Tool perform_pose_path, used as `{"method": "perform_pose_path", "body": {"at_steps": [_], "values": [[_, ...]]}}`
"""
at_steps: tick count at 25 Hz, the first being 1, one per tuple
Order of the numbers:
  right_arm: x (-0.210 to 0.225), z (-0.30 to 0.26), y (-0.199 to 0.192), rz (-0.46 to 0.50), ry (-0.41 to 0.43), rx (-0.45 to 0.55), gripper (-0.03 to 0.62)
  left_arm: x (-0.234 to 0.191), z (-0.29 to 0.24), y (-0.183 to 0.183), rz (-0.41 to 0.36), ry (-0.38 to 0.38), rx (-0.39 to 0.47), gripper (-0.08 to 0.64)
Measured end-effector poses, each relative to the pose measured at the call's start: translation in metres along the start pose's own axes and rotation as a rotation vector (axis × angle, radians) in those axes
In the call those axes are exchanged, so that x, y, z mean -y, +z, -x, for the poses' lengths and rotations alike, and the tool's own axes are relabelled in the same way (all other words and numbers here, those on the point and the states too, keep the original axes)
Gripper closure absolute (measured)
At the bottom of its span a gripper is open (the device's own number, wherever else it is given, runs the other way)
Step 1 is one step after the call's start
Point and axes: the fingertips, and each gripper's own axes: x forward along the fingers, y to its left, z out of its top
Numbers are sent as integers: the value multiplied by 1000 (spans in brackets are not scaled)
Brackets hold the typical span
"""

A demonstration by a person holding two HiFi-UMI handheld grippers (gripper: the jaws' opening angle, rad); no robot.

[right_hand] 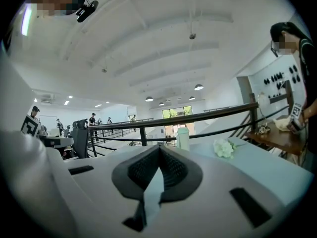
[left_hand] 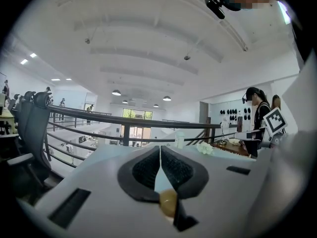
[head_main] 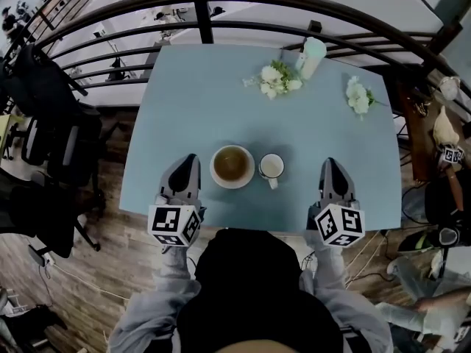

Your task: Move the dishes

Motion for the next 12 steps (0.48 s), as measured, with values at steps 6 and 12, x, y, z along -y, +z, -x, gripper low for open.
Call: {"method": "perform_pose_path", "body": {"at_steps": [6, 12], "values": [[-1, -2, -2, -3, 11, -5, 586, 1, 2, -6, 1, 11, -12, 538], [-3, -6, -4, -2, 23, -11, 586, 1, 1, -8, 4, 16, -17, 538]]}}
